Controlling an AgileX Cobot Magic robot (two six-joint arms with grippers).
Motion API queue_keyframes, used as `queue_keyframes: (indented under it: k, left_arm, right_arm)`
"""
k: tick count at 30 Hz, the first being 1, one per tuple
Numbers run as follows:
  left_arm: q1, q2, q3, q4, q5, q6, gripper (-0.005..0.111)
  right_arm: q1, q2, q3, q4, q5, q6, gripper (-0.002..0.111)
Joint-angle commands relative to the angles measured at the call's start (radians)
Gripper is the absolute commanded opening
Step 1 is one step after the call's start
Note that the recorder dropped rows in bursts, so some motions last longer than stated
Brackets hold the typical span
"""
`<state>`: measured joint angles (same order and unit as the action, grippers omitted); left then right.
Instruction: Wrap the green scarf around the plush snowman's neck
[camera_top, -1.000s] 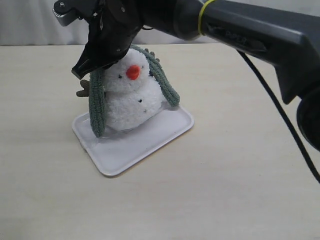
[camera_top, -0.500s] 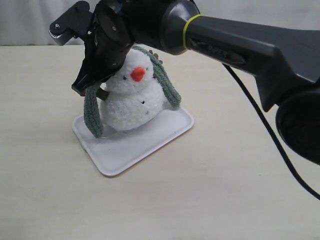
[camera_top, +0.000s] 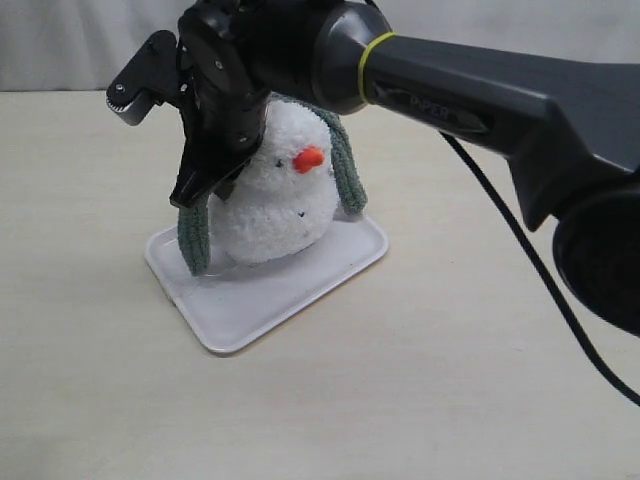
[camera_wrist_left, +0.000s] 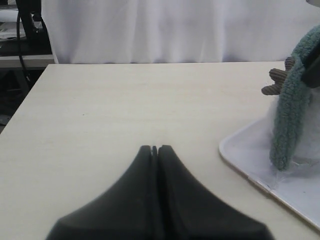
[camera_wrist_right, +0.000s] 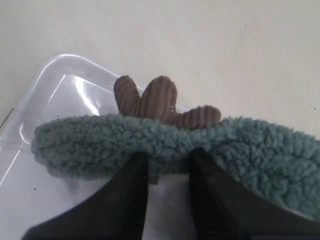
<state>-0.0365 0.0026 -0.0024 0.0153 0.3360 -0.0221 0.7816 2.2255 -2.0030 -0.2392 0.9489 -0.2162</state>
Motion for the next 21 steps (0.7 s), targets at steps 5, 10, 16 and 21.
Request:
queue_keyframes:
  k: [5, 10, 16, 21]
  left_arm:
    - [0.002, -0.003, 0.002, -0.002, -0.015, -0.006, 0.000]
    - [0.002, -0.003, 0.002, -0.002, -0.015, -0.006, 0.000]
    - [0.002, -0.003, 0.002, -0.002, -0.012, -0.006, 0.000]
    - [0.002, -0.003, 0.002, -0.002, -0.012, -0.006, 0.000]
  right_arm:
    - [0.000, -0.083, 0.002, -0.005, 0.009, -0.006, 0.029]
    - [0.000, -0.099, 0.002, -0.005, -0.084, 0.036, 0.029]
    - [0.000, -0.076, 0.002, -0.005, -0.254, 0.082, 0.029]
    - [0.000, -0.041, 0.002, -0.024, -0.311, 0.125, 0.029]
